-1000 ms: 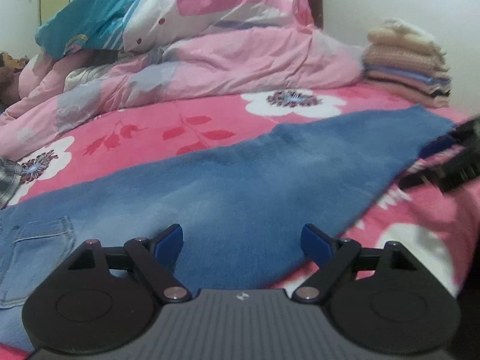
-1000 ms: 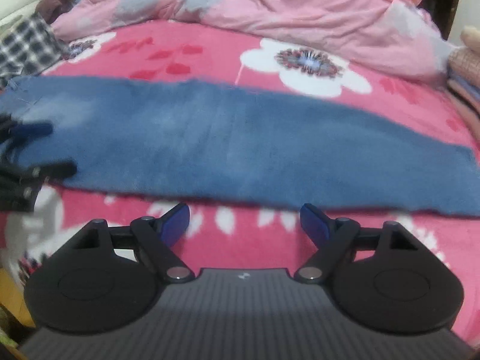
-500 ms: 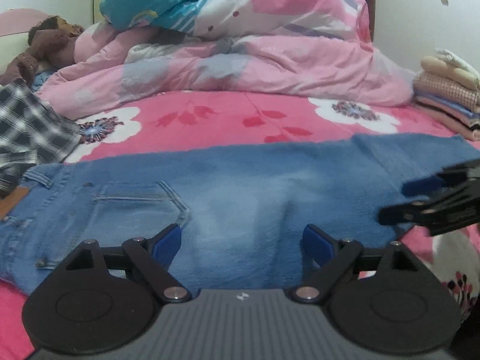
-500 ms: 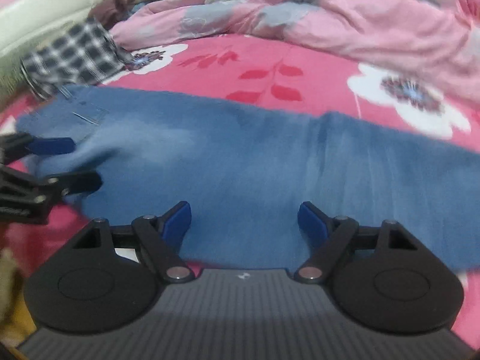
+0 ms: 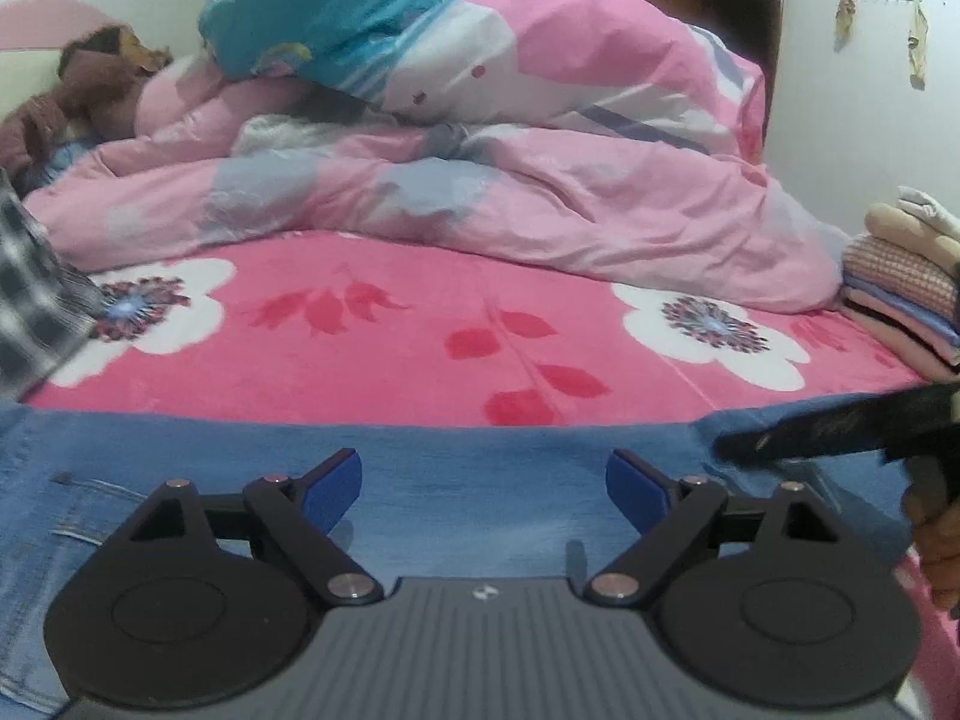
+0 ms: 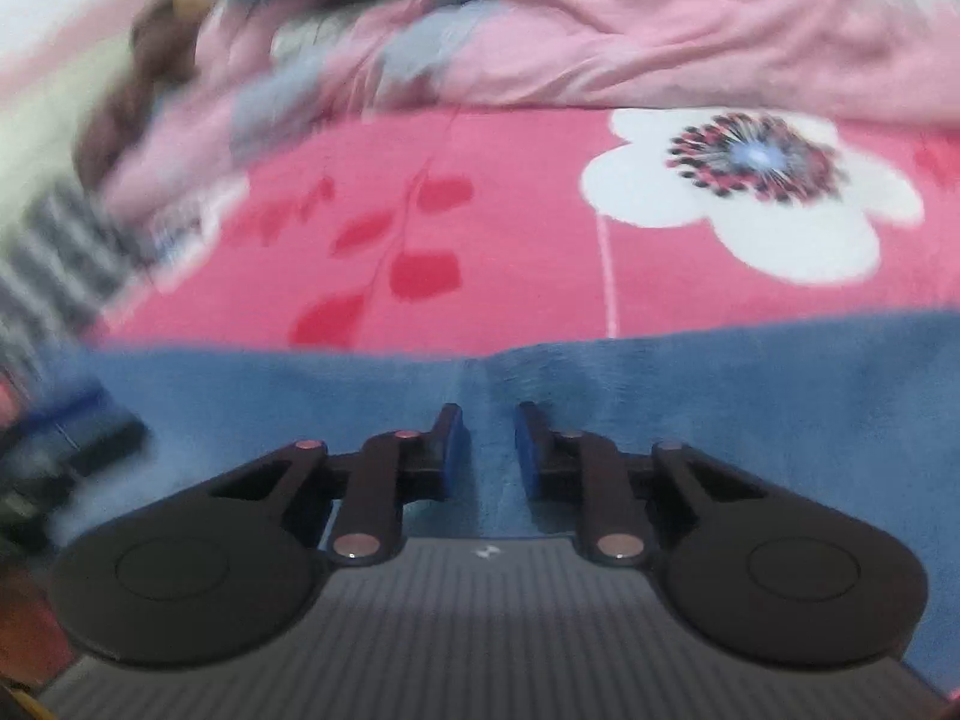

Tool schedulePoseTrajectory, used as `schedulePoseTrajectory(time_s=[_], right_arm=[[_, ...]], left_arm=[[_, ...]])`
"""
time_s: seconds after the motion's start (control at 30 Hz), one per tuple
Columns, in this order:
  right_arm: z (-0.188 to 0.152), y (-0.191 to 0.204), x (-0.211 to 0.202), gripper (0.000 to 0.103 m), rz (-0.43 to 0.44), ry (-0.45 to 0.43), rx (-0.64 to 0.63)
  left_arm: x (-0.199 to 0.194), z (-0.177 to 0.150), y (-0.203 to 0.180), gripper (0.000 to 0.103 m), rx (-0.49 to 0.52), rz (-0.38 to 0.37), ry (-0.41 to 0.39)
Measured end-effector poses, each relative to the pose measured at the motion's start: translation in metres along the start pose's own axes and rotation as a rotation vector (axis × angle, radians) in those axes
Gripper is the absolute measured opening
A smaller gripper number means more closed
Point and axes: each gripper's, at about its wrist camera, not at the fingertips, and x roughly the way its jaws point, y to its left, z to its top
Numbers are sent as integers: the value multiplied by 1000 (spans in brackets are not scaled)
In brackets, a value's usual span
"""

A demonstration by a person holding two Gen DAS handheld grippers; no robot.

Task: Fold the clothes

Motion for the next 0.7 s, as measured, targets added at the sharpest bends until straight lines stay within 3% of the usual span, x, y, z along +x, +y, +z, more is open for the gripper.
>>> schedulePoseTrajectory(time_s=[0.13, 0.23, 0.37, 0.53, 0.7], right_arm=[[-3, -52, -68, 22, 86, -120, 192], [-15, -106, -123, 30, 38, -223, 343], [-53, -181, -179, 46, -128, -318, 566], [-100, -240, -194, 46, -225, -350, 767], [-107, -268, -178, 46, -187, -427, 831]], left_arm=[[10, -3, -12, 92, 60, -15, 28], [21, -7, -20, 92, 71, -17, 64], [36, -13, -30, 92, 82, -16, 111], [43, -19, -35, 95, 110, 24, 118], [46, -21, -37, 98, 118, 41, 124]])
